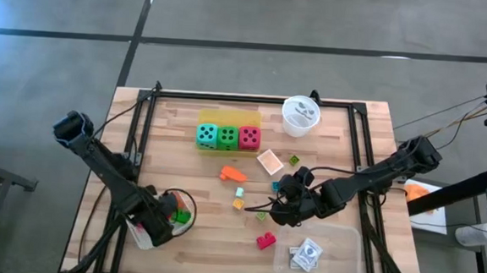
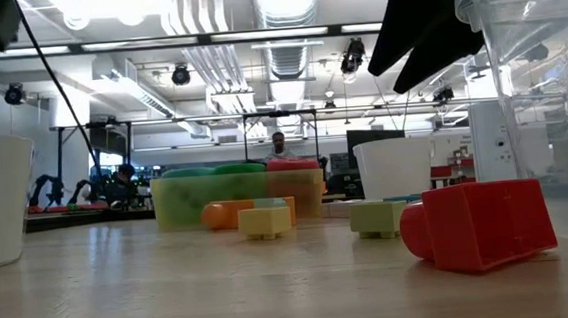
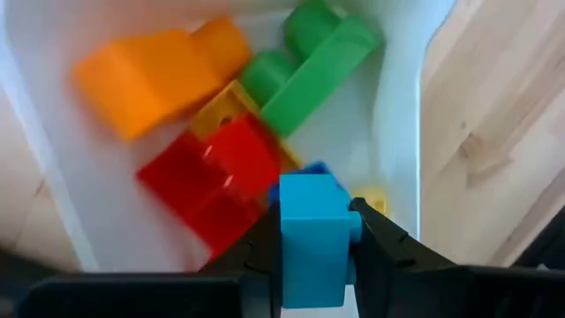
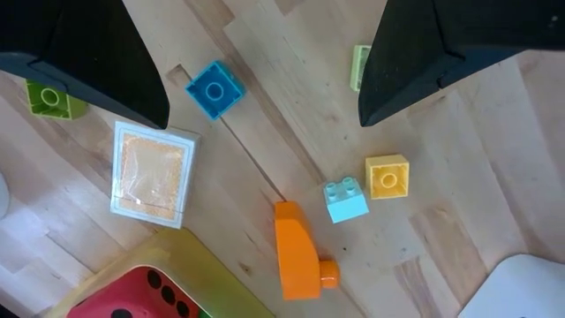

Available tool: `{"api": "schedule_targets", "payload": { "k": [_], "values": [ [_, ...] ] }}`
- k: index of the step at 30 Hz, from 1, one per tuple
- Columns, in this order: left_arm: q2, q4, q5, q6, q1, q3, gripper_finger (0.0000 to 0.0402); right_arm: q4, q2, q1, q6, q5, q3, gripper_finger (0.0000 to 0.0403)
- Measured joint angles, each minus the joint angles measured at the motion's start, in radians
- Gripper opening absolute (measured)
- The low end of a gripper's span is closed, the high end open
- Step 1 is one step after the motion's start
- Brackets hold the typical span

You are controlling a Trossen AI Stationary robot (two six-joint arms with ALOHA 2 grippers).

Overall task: Pick & Place Toys
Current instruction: Put the blue game piece into the white bin

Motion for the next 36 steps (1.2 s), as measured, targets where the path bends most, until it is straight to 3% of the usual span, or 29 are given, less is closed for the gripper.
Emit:
{"api": "schedule_targets", "payload": {
  "k": [9,27,36],
  "values": [
    [0.000,0.101,-0.025,0.235,0.104,-0.053,0.0077,0.009,0.000,0.000,-0.011,0.001,0.000,0.0363],
    [0.032,0.167,0.007,1.141,0.141,-0.058,0.0077,0.008,0.000,-0.001,-0.026,0.003,0.000,0.0363],
    [0.123,0.168,0.008,1.313,0.141,-0.058,0.0077,0.008,0.000,-0.001,-0.031,0.004,0.000,0.0363]
  ]
}}
